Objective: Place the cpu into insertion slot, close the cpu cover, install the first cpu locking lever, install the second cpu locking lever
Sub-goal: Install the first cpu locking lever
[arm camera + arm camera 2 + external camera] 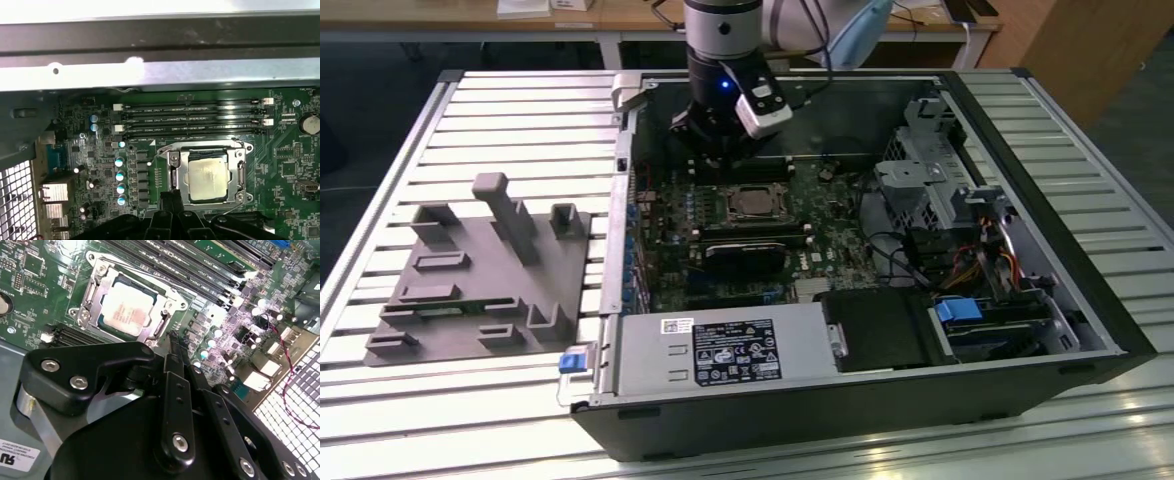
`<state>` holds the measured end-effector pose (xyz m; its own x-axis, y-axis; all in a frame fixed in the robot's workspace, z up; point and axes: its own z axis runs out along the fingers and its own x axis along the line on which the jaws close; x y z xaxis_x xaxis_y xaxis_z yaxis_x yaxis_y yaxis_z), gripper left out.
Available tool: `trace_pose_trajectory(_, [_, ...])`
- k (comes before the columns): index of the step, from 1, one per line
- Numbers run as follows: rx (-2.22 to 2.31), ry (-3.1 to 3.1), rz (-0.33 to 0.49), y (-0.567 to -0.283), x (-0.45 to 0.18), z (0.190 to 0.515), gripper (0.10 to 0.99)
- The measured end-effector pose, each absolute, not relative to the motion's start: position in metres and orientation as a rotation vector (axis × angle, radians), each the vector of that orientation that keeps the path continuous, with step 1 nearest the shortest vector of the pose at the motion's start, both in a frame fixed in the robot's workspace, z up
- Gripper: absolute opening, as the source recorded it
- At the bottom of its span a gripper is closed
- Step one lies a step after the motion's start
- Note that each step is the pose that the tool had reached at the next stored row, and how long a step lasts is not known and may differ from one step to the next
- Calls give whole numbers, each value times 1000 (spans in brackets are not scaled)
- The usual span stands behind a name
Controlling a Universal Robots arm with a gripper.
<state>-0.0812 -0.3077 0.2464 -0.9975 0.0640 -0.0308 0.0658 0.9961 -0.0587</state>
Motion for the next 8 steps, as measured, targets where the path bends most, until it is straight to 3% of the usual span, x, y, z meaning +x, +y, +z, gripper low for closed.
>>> trace_pose_trajectory(8, [101, 3099, -92, -308, -92, 246, 106])
